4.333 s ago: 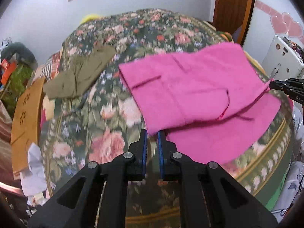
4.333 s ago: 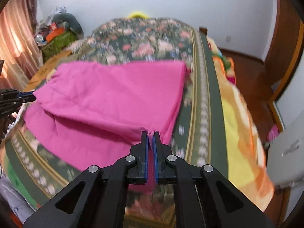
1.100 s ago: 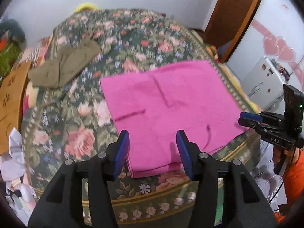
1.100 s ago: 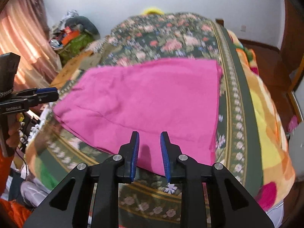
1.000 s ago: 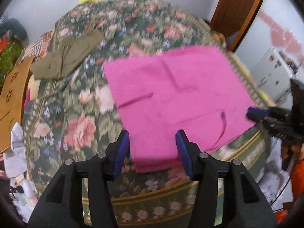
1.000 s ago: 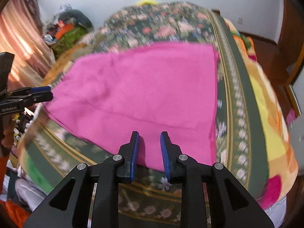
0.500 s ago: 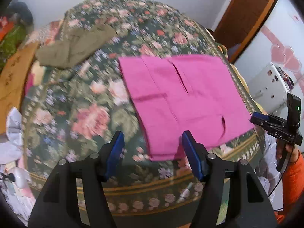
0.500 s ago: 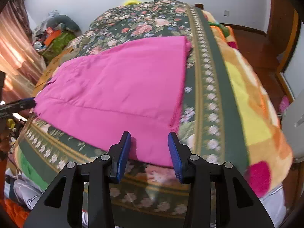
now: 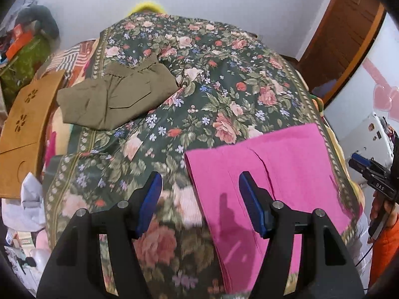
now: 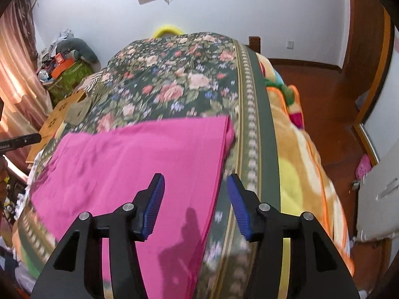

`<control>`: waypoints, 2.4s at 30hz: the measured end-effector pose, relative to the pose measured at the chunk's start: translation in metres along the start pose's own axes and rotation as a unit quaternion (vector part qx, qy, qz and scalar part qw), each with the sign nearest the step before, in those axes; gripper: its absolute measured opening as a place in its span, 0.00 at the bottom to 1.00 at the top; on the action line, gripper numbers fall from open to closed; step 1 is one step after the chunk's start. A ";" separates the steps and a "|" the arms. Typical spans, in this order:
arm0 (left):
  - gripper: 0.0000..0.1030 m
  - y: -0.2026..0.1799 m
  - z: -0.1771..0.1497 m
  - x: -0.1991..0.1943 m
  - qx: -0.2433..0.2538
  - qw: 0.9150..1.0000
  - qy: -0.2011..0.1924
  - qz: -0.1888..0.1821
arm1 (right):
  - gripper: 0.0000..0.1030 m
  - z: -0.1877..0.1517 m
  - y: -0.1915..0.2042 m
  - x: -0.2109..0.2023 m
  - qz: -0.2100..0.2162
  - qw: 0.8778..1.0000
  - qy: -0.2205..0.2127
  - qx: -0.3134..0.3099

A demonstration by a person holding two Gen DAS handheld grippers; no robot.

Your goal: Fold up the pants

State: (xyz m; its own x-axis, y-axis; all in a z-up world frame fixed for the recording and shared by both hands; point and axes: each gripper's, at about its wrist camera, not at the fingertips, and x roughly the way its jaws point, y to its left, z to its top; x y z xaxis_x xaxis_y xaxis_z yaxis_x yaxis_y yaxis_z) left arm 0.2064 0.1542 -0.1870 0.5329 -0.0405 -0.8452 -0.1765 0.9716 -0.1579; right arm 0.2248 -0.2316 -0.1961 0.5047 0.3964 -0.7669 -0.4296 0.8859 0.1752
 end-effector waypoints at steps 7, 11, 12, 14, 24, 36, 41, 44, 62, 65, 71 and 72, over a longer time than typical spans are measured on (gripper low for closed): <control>0.62 0.002 0.008 0.052 -0.015 0.998 0.052 -0.019 | 0.47 0.035 -0.019 0.046 0.003 1.000 0.002 0.015; 0.62 -0.005 -0.001 0.073 -0.015 0.997 0.064 -0.037 | 0.47 0.045 -0.028 0.075 0.006 0.999 0.013 0.037; 0.62 -0.008 -0.004 0.075 -0.011 0.998 0.055 -0.031 | 0.44 0.046 -0.029 0.084 0.008 0.999 0.018 0.036; 0.62 -0.010 -0.005 0.074 -0.005 0.999 0.046 -0.026 | 0.30 0.046 -0.027 0.095 0.007 0.999 0.026 0.025; 0.68 -0.009 -0.014 0.071 0.012 0.999 0.027 0.032 | 0.20 0.040 -0.027 0.107 -0.036 0.998 0.057 -0.002; 0.72 -0.044 0.006 0.029 0.065 0.998 0.009 0.014 | 0.58 0.047 0.061 0.035 0.066 0.997 -0.003 -0.042; 0.79 -0.071 -0.002 0.055 0.094 0.994 0.056 0.012 | 0.81 0.031 0.110 0.059 0.085 0.993 0.028 -0.071; 0.79 -0.077 -0.014 0.069 0.120 0.989 0.071 0.047 | 0.81 0.016 0.123 0.077 0.089 0.990 0.074 -0.083; 0.89 -0.053 -0.071 0.010 0.088 0.992 0.040 0.077 | 0.81 -0.052 0.111 0.028 0.037 0.987 0.109 -0.114; 0.90 -0.047 -0.073 0.003 0.064 0.994 0.043 0.075 | 0.81 -0.057 0.109 0.018 0.021 0.985 0.107 -0.131; 0.90 -0.041 -0.071 -0.019 0.012 0.996 0.031 0.082 | 0.81 -0.055 0.112 -0.010 0.011 0.987 0.066 -0.147; 0.90 -0.041 -0.072 -0.023 0.007 0.996 0.028 0.079 | 0.81 -0.053 0.114 -0.017 0.015 0.988 0.052 -0.145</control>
State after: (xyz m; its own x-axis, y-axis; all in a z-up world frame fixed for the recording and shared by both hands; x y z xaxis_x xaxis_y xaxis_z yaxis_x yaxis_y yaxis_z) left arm 0.1419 0.0989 -0.1978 0.4520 0.1007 -0.8863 -0.2433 0.9698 -0.0139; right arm 0.1279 -0.1506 -0.1954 0.4150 0.3812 -0.8261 -0.6471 0.7619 0.0265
